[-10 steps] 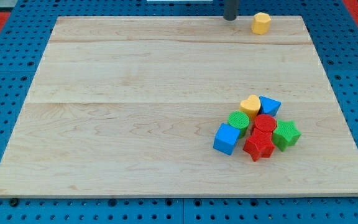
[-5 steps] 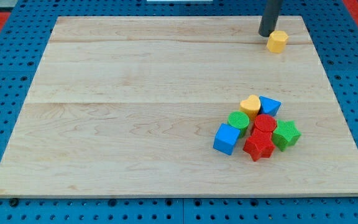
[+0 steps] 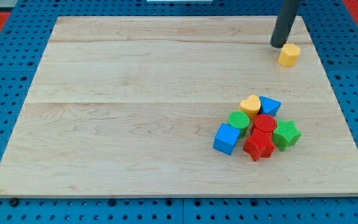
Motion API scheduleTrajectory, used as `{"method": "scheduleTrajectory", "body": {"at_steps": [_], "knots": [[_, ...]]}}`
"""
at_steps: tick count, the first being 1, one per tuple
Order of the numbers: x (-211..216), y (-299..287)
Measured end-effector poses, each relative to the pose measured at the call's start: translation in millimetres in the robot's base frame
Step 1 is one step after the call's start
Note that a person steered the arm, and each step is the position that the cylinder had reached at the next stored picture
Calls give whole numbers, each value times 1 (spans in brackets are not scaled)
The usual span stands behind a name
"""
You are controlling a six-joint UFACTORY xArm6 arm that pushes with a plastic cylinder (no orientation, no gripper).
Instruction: Move the yellow horizon towards the right side of the blue triangle
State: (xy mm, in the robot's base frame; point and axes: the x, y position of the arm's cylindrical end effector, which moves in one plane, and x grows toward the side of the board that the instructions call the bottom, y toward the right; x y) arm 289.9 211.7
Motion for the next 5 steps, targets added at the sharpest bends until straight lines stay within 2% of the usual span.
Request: {"method": "scheduleTrajectory", "body": {"at_steps": [2,5], "knots": [[9,26],[75,-6]]}}
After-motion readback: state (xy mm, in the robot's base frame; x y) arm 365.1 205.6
